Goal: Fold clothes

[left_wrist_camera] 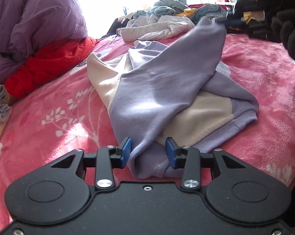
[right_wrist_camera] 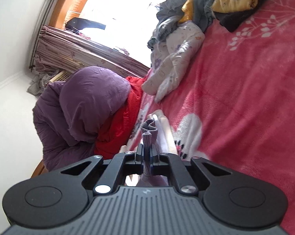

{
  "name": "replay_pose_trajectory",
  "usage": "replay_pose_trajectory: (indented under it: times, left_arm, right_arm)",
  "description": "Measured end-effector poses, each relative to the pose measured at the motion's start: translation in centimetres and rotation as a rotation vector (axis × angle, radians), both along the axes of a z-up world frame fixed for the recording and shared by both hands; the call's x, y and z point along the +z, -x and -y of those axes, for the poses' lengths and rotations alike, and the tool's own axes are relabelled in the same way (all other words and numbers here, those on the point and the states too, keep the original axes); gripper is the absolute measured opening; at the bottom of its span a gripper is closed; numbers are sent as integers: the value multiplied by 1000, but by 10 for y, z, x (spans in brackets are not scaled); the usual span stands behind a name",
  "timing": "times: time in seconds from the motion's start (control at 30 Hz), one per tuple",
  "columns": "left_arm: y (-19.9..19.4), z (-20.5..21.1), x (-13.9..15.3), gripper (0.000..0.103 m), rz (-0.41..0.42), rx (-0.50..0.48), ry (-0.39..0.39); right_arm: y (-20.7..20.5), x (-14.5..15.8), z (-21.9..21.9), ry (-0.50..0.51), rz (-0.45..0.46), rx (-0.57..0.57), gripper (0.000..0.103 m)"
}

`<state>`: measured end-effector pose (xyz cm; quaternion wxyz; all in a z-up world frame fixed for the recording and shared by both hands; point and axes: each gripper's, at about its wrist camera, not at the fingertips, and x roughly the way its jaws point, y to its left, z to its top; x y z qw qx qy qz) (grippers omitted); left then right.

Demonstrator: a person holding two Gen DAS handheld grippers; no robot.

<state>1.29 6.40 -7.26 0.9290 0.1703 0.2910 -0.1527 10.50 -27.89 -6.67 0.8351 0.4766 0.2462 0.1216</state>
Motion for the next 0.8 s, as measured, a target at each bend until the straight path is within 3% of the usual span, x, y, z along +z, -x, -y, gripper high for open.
replay_pose_trajectory:
  times: [0.03,0.1,0.2,0.33,0.8]
  left_arm:
    - [0,0,1,38,3,1,-2]
    - [1,-1,2,39,9,2,-5]
    - [2,-2,4,39,18,4,-10]
    - [3,-3,6,39,28,6,-21]
    - [2,-1,1,38,35,-12,-122]
  right_arm:
    - [-3,-9,2,-4,-32,-16,32]
    - [-5,-29,9,-40,-89,-54,51]
    - [-5,-55,17,-122,-135,-88,50]
    - [-7,-58,12,-143,-117,-52,55]
    - [-23,-61,-3,-101,-122,0,61]
